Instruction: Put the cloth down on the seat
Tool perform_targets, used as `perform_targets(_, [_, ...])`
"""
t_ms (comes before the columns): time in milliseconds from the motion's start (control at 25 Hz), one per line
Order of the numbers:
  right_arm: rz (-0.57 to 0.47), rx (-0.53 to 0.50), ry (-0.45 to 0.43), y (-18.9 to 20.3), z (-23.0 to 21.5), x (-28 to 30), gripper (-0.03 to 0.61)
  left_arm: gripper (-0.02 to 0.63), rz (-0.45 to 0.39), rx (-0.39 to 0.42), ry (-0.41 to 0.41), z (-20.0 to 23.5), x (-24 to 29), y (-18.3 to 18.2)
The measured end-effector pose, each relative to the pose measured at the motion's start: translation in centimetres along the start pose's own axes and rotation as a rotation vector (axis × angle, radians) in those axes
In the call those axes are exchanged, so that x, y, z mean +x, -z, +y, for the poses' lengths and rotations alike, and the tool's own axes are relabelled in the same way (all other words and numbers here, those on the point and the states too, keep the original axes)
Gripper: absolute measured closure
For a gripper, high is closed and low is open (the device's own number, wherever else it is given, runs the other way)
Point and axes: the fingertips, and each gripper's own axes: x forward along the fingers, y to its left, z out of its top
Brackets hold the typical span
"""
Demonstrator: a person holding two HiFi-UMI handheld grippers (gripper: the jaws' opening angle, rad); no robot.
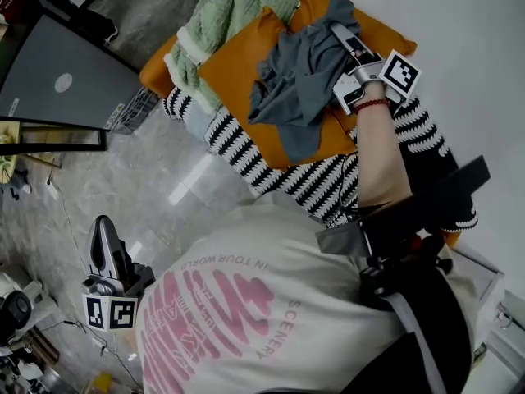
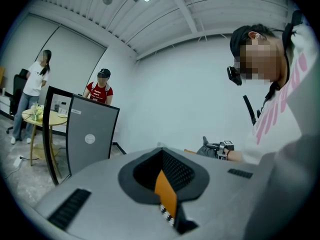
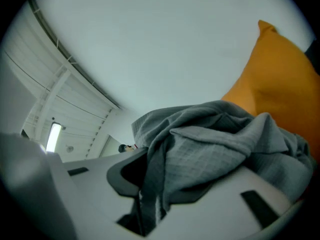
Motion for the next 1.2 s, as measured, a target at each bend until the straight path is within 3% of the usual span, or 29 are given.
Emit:
perform_targets(120, [0.043,-0.059,0.116,1.1,-2.1,0.1,0.479,0.604,0.001,-0.007,-0.014,0.1,-0.4,0.0])
perform_targets(240, [0.102,-0.118,0.176,2.4,-3.2,0.6,0.479,0.604,-0.007,-0.019,-0.025,0.1,-0.8,-0.2])
perform_targets(520, [0.3,-0.391,0.359,5.3,-6.3,1.2,0.479,0.604,-0.016,-0.039,-0.072,-0.2,-2.0,-0.3])
perform_targets(840, [0.407,-0.529,0.478,7.6,-9.0,1.0,0.479,0.604,-0.008,-0.035,-0.11,-0.5,-3.1,0.1])
perform_targets(1040, [0.512,-0.559,0.546,9.2,-11.3,0.3,0.476,0.604,-0.008,-0.041,-0.127,-0.9,-3.6,0.4])
perform_targets(1200, [0.537,-0.607,0.573,9.7,-12.7,-0.2,0.475,0.604,0.003,-0.046,-0.139,-1.5,-4.0,0.8])
